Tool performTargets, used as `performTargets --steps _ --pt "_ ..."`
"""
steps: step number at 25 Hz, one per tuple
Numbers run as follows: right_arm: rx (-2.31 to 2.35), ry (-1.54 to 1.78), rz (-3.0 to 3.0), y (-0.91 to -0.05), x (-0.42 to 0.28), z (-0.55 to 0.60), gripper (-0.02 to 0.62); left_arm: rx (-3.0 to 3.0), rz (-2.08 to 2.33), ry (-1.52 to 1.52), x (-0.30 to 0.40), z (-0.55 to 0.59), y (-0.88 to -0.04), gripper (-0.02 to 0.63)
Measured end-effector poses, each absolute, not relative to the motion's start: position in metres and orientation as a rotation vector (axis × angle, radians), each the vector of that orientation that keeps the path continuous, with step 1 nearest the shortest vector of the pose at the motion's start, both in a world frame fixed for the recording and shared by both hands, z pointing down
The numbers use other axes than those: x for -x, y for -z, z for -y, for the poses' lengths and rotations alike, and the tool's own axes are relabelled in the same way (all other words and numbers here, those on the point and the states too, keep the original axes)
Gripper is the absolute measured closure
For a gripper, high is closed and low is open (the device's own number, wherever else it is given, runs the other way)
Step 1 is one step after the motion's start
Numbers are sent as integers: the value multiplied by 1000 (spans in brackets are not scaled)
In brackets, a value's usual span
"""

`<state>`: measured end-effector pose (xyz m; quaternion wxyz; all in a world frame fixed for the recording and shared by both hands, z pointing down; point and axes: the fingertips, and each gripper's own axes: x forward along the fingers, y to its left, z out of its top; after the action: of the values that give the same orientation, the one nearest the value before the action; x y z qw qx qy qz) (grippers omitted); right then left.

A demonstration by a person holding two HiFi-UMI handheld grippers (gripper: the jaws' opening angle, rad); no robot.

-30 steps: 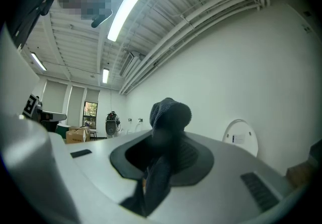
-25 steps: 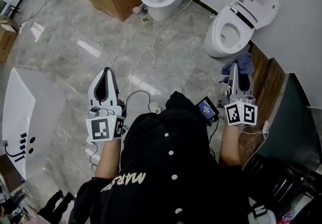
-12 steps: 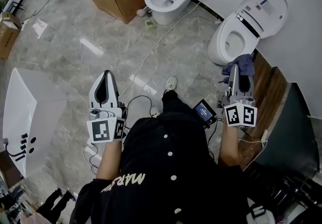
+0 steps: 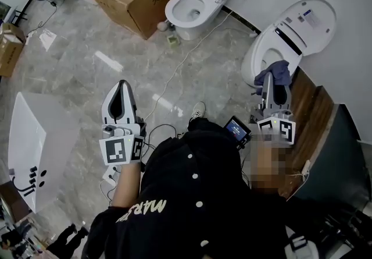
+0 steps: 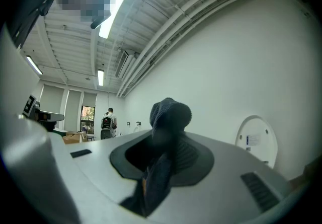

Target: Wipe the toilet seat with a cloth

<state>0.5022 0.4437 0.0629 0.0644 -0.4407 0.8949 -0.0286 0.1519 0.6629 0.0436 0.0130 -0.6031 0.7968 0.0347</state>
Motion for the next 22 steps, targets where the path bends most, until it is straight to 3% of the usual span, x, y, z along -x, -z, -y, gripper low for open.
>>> performTargets --steps 22 --pt "1263 109 -2784 -79 -475 -307 508 1847 -2574 -54 -144 -544 -58 600"
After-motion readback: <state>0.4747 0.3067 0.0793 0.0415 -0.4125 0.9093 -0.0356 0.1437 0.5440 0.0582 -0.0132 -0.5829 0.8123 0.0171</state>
